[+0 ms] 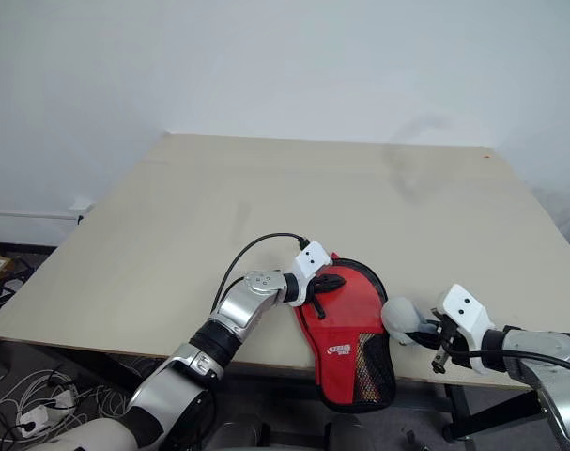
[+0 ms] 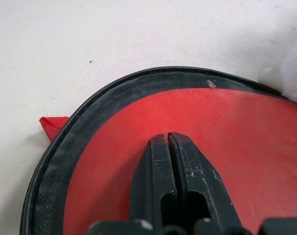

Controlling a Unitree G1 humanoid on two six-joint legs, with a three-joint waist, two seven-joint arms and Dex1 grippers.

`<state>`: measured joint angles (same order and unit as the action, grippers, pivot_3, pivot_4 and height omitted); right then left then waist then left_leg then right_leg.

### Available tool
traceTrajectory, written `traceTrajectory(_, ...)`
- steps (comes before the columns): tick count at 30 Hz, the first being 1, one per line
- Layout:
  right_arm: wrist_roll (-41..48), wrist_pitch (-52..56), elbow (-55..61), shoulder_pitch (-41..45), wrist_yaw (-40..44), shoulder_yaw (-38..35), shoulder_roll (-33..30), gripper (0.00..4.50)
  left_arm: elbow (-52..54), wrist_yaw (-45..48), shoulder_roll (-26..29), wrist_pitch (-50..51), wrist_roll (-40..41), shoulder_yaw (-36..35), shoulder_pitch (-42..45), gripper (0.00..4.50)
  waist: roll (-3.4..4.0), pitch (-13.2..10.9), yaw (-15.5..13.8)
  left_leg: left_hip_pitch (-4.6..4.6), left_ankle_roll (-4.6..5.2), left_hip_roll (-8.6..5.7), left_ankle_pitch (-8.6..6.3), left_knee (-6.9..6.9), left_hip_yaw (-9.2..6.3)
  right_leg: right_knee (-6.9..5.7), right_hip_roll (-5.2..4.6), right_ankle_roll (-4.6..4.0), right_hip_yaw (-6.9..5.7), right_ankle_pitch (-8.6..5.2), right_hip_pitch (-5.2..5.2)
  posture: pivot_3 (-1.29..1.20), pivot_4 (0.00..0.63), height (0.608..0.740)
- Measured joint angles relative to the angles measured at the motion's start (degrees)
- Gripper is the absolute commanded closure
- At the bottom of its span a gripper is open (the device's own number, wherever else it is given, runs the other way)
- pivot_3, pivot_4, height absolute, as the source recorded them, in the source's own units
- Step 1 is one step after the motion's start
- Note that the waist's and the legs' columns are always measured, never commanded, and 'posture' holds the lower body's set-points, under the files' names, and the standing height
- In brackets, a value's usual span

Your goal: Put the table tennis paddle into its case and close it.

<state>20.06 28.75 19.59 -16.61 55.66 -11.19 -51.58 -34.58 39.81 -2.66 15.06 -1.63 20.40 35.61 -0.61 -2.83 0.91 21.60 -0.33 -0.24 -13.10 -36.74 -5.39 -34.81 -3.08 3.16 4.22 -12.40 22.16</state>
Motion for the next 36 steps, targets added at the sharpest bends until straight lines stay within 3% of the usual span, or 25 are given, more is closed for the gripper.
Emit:
traceTrajectory(21, 2.9, -0.6, 5.4, -11.0, 2.8, -3.1, -3.4, 4.31, -0.4, 0.3, -0.3, -0.1, 0.0, 0.7, -0.3, 4.50, 0.04, 0.8, -1.3, -0.14, 0.19, 0.01, -0.63, -0.23, -0.01, -0.01, 0.00, 0.16, -0.02, -0.54, -0.29, 0.00, 0.000, 0.740)
traceTrajectory(27, 3.0, -4.1, 3.4, -13.6, 5.5, -3.1, -3.5, 4.31, -0.4, 0.3, -0.3, -0.1, 0.0, 1.0, -0.7, 4.50, 0.01, 0.8, -1.7, -0.85, 0.19, 0.02, -1.03, -0.26, 0.02, 0.01, -0.01, 0.15, -0.02, -0.90, -0.85, 0.00, 0.000, 0.740)
traceTrajectory(36, 3.0, -6.6, 2.5, -15.2, 6.4, -3.0, -4.2, 4.31, -0.4, 0.3, -0.4, -0.1, 0.0, 1.1, -0.8, 4.50, 0.02, 0.9, -1.8, -0.90, 0.20, 0.01, -1.19, -0.27, -0.01, 0.01, -0.01, 0.20, -0.03, -1.07, -0.95, 0.00, 0.000, 0.740)
